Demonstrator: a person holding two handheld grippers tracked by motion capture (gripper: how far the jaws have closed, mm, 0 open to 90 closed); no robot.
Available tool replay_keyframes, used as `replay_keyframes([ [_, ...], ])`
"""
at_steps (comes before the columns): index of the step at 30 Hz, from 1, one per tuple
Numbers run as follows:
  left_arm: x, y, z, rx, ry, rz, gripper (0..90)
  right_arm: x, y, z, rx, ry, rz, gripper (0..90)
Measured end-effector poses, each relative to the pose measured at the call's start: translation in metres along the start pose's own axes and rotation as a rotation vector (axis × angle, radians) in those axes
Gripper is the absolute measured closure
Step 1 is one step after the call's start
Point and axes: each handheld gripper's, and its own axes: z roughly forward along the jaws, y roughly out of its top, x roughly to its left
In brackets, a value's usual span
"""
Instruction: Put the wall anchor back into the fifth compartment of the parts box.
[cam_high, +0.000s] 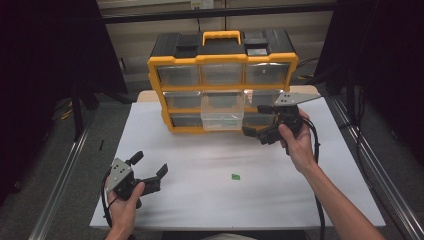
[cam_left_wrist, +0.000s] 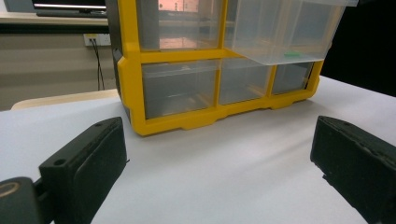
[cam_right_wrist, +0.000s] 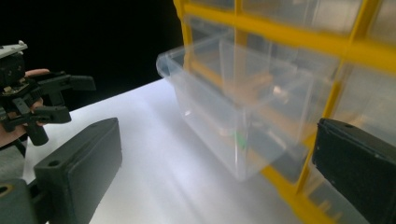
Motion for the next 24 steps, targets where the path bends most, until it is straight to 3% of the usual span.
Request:
replay_keyframes([
  [2,-0.001,0.0,0.0,-0.005,-0.017,0.0,3.7,0.001,-0.009,0.002,0.012,-0.022,-0.001,1.5],
  [8,-0.002,0.001,-0.001,-0.004,-0.01,-0.003,3.6,0.003,-0.035,0.001,-0.011,-0.008,0.038,0.7],
  [11,-0.002,0.001,-0.001,-0.009,-0.019,-0.001,3.6,0.003,-0.045,0.001,0.037,0.027,0.046,1.4],
  [18,-0.002,0.001,0.0,-0.01,-0.017,-0.009,3.6,0.004,-0.066,0.0,0.069,0.035,0.073,1.4],
  [24,-0.002,0.001,-0.001,-0.007,-0.026,0.001,3.6,0.005,-0.083,0.014,0.183,0.057,0.067,1.5],
])
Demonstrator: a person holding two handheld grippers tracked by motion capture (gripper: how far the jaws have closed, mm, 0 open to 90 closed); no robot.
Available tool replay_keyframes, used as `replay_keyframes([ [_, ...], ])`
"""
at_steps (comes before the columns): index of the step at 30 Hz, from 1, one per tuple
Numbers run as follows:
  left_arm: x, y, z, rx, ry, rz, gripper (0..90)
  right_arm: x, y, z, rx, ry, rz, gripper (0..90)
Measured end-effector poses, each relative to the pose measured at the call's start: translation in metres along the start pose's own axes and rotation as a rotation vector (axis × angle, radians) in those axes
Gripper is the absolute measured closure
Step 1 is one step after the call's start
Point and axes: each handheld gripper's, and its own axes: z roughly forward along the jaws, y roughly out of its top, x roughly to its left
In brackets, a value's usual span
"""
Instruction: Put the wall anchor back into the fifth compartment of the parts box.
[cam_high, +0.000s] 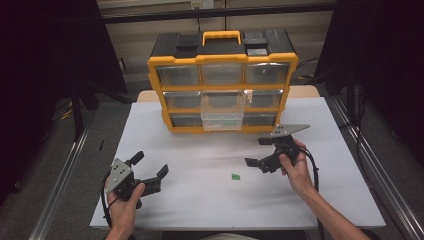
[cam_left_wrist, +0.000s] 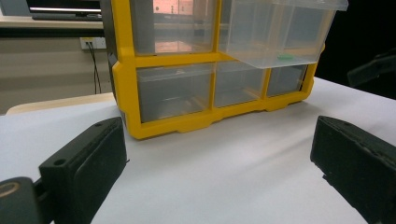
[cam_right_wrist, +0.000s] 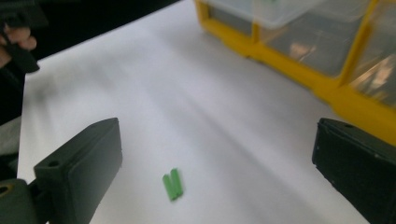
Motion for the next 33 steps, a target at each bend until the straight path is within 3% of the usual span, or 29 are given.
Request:
replay_keyframes([
  [6,0.0,0.0,0.001,-0.004,0.002,-0.009,3.6,0.006,-0.003,0.015,0.094,0.063,-0.011,3.1],
  [8,0.0,0.0,0.001,0.005,0.011,-0.001,3.4,0.006,-0.004,0.024,0.184,0.093,0.01,6.4],
  [11,0.0,0.0,0.001,0.006,0.012,0.003,3.4,0.008,-0.007,0.031,0.255,0.099,-0.028,6.6],
  [14,-0.001,0.0,0.001,0.004,0.012,-0.004,3.4,0.011,-0.004,0.034,0.278,0.145,-0.067,6.9],
  [17,0.0,-0.001,0.002,0.008,0.004,-0.001,3.4,0.012,0.0,0.037,0.301,0.145,-0.087,6.9],
  [22,0.001,-0.001,0.002,0.01,0.007,-0.001,3.4,0.013,0.008,0.053,0.415,0.158,-0.125,19.4],
  [24,0.001,-0.001,0.002,0.014,0.007,0.001,3.4,0.014,0.007,0.057,0.458,0.16,-0.106,22.2],
  [28,0.001,-0.001,0.002,0.011,0.006,-0.001,3.4,0.011,0.005,0.064,0.485,0.153,-0.134,26.5],
  [30,0.001,-0.001,0.002,0.01,0.005,-0.001,3.4,0.01,0.004,0.067,0.518,0.141,-0.156,38.6],
  [31,0.001,-0.001,0.002,0.01,0.005,-0.001,3.4,0.01,0.004,0.067,0.518,0.141,-0.156,38.6],
  [32,0.001,-0.001,0.002,0.012,0.007,-0.001,3.4,0.008,0.007,0.068,0.522,0.14,-0.188,44.6],
  [33,0.001,-0.001,0.002,0.015,0.016,0.007,3.4,0.007,0.008,0.069,0.519,0.141,-0.18,46.3],
])
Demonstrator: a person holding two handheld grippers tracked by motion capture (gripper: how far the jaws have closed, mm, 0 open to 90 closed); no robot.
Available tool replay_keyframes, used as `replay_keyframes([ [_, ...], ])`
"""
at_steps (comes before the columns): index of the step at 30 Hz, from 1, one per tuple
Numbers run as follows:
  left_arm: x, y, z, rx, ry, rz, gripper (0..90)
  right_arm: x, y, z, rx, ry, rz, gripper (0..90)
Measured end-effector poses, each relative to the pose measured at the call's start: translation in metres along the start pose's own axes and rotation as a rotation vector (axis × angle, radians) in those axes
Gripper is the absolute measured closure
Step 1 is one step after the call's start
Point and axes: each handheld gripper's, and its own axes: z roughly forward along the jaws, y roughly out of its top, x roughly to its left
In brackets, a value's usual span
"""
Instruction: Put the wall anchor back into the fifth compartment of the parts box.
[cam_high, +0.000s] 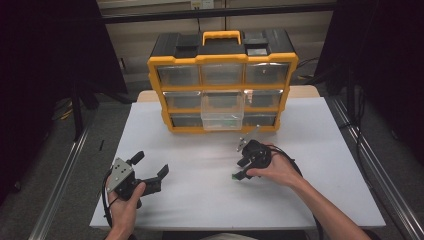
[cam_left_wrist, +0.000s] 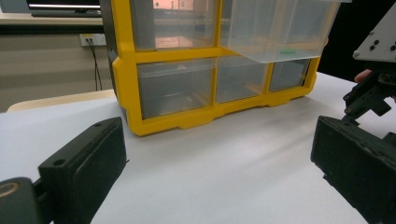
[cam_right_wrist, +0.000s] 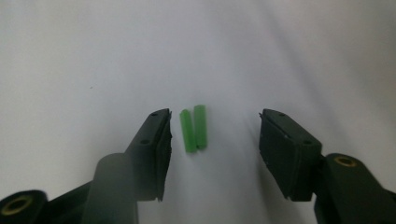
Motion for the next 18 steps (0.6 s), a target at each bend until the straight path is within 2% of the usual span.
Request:
replay_keyframes([
  [2,-0.0005,-0.0001,0.0005,0.0,-0.004,-0.005,3.4,-0.0017,0.0026,0.0001,0.014,-0.01,-0.018,52.8],
  [3,-0.0005,-0.0001,0.0005,0.0,-0.004,-0.005,3.4,-0.0017,0.0026,0.0001,0.014,-0.01,-0.018,52.8],
  [5,-0.0004,-0.0001,0.0008,0.001,-0.005,-0.005,3.4,-0.0025,0.0064,0.0029,0.049,-0.018,-0.022,56.9],
  [9,0.0001,0.0,0.0001,-0.001,-0.002,-0.01,3.4,-0.0036,0.0077,0.0067,0.038,-0.017,-0.053,57.1],
  [10,0.0003,0.0,0.0,-0.003,-0.007,-0.009,3.4,-0.0014,0.0076,0.0076,0.063,-0.014,-0.027,57.2],
  [11,0.0003,0.0,0.0,-0.003,-0.007,-0.009,3.4,-0.0014,0.0076,0.0076,0.063,-0.014,-0.027,57.2],
  [12,0.0003,0.0,-0.0002,-0.004,-0.011,-0.01,3.4,-0.0003,0.008,0.0081,0.061,-0.013,-0.038,60.9],
  [13,0.0002,0.0,-0.0002,-0.004,-0.012,-0.009,3.4,-0.0018,0.0084,0.0089,0.054,-0.011,-0.077,62.1],
  [17,0.0006,0.0002,0.0001,-0.004,-0.014,-0.001,3.4,0.0007,0.0091,0.0089,0.061,0.004,-0.072,66.9],
  [18,0.0003,0.0001,0.0,-0.004,-0.016,-0.007,3.4,-0.0001,0.0096,0.0095,0.057,0.001,-0.094,67.3],
])
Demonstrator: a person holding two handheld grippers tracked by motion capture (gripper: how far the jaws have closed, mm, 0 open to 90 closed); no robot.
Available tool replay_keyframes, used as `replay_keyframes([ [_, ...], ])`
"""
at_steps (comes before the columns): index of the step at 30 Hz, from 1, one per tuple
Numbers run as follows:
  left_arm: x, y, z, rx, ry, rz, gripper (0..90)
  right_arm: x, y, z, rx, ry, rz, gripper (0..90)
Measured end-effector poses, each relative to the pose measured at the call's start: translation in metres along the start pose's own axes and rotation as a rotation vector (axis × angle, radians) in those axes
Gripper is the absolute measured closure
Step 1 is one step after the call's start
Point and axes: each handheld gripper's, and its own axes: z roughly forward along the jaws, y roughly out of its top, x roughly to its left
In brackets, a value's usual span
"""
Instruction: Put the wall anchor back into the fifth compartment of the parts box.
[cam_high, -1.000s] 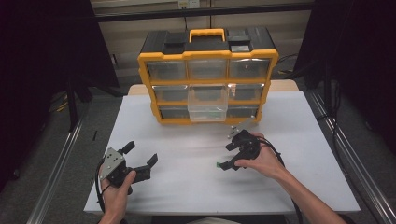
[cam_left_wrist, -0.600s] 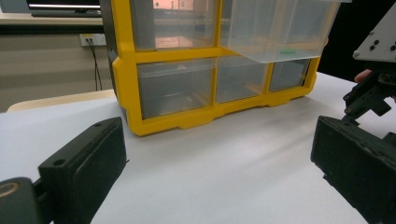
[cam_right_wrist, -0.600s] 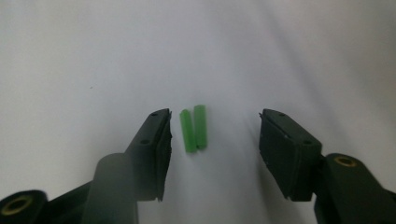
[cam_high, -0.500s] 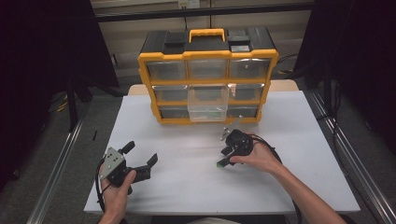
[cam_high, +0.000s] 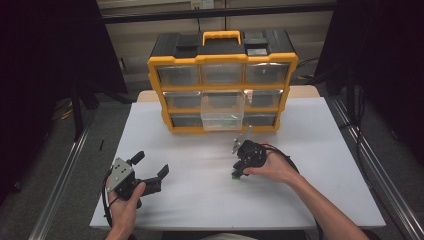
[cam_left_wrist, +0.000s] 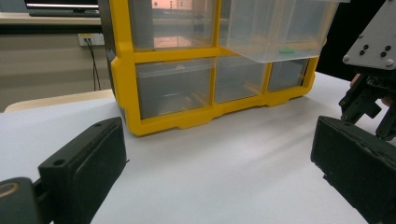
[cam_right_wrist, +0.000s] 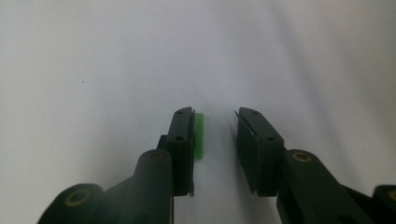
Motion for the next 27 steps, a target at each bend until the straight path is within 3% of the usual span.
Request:
replay_keyframes([
  [3,0.0,0.0,0.0,0.0,0.004,-0.002,3.4,0.002,0.0,0.0,0.034,-0.016,0.014,72.1],
  [5,0.0,0.0,0.0,0.003,0.006,-0.001,3.4,0.0,0.0,0.001,0.023,-0.021,-0.007,73.7],
  [13,-0.001,0.0,0.001,0.004,0.004,0.0,3.4,0.004,0.002,0.002,0.03,-0.008,-0.001,84.7],
  [18,0.0,0.0,0.0,0.003,0.001,-0.002,3.4,0.001,0.001,0.003,0.003,-0.007,0.001,85.1],
  [21,0.0,0.0,0.0,0.002,0.001,-0.002,3.4,0.001,0.0,0.001,-0.002,-0.001,0.032,85.2],
  [24,0.0,0.0,0.0,-0.001,-0.002,0.004,3.5,-0.003,-0.001,-0.003,-0.064,-0.005,-0.002,85.1],
  [26,0.0,0.0,-0.001,0.001,-0.005,-0.001,3.5,-0.004,-0.004,-0.009,-0.084,-0.005,0.035,85.2],
  [27,-0.001,0.001,-0.001,-0.004,-0.001,-0.004,3.5,-0.006,-0.005,-0.012,-0.107,-0.003,0.029,85.2],
])
